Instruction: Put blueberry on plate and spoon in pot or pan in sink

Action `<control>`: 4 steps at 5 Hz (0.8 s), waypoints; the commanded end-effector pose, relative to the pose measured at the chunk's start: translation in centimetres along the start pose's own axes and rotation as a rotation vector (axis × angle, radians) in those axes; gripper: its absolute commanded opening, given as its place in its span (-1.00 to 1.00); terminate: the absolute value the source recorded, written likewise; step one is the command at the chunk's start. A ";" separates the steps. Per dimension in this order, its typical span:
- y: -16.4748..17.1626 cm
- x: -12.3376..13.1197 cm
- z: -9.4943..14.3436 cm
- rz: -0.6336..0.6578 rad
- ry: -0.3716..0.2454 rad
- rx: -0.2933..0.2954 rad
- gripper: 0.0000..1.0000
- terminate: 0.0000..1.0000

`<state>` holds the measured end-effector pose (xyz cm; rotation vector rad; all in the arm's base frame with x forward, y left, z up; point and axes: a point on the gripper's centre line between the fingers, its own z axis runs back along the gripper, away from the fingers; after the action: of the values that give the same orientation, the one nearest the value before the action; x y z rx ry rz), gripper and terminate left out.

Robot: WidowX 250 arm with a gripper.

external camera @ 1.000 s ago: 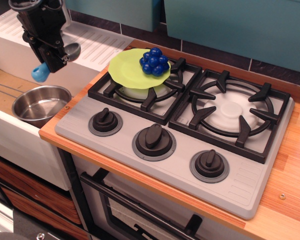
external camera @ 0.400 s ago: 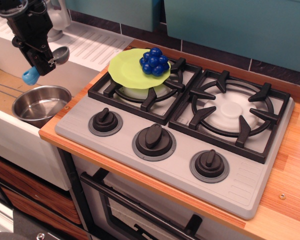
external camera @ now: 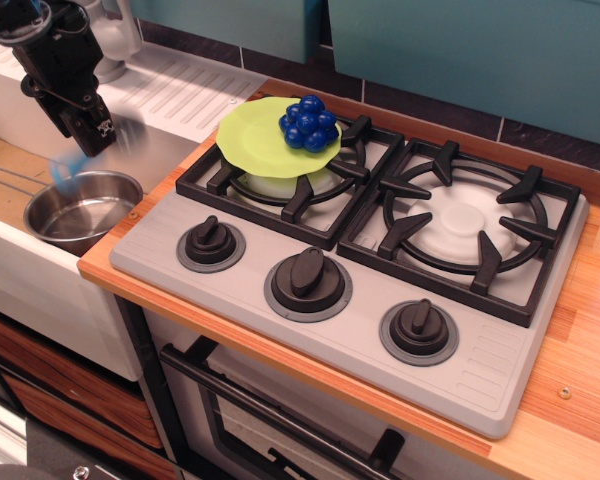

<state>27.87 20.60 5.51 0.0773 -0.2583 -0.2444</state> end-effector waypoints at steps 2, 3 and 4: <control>-1.4 1.1 2.3 0.008 -0.008 0.068 1.00 -1.00; -2.2 1.9 4.1 0.020 0.031 0.085 1.00 -1.00; -3.1 3.1 7.2 0.032 0.097 0.111 1.00 -1.00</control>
<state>27.32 16.19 10.79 0.1435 -0.1076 -0.1868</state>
